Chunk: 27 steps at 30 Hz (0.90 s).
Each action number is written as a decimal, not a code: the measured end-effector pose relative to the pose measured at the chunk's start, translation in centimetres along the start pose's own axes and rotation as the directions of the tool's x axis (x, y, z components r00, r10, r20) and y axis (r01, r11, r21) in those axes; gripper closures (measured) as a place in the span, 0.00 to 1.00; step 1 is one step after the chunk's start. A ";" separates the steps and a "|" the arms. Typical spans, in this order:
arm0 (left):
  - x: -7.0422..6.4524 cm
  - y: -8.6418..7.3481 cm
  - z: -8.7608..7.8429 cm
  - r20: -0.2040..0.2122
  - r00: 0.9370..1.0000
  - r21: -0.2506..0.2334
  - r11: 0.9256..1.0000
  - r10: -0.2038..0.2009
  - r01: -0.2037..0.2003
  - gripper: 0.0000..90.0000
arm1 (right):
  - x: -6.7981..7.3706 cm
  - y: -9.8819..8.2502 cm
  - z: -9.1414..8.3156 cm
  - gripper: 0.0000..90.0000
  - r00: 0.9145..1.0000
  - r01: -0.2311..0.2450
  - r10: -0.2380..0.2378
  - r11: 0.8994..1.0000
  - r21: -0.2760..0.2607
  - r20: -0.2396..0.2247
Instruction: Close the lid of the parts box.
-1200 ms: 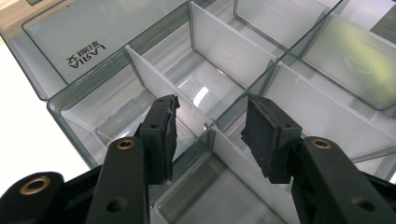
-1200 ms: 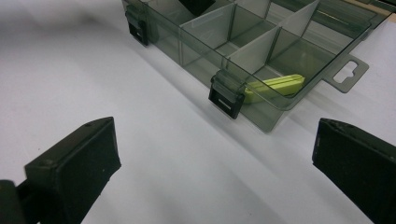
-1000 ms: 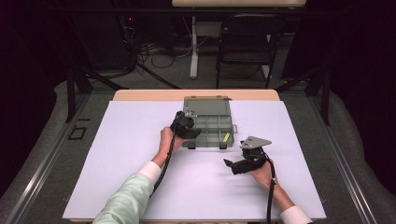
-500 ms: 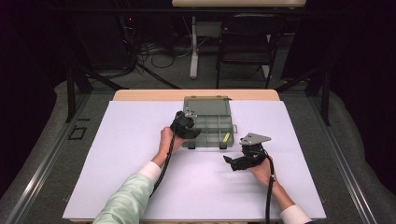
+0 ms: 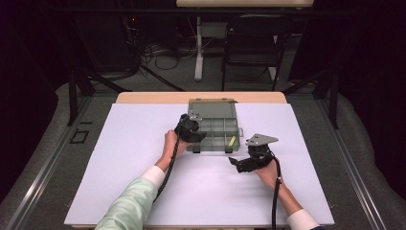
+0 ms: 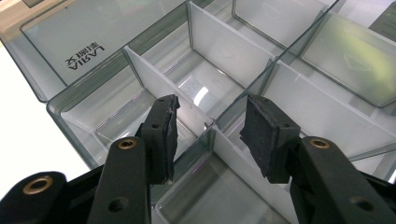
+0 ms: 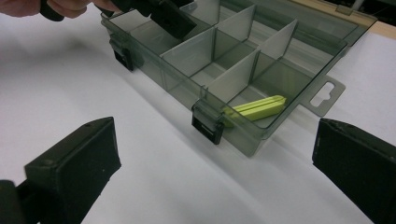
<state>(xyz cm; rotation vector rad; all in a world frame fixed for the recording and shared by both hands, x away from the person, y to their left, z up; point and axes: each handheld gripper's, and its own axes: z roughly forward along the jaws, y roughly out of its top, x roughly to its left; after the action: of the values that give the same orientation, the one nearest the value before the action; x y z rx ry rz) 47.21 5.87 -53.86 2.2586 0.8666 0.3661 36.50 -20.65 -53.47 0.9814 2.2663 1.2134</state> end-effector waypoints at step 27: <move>0.1 0.0 0.0 0.004 1.000 -0.001 1.000 0.003 -0.003 0.61 | -3.0 3.6 2.3 0.00 0.999 0.011 -0.011 1.000 0.013 0.030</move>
<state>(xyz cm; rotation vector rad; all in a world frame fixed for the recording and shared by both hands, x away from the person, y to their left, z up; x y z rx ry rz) 47.26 5.91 -53.87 2.2592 0.8607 0.3634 41.42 -20.20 -51.68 0.9840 2.2562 1.1723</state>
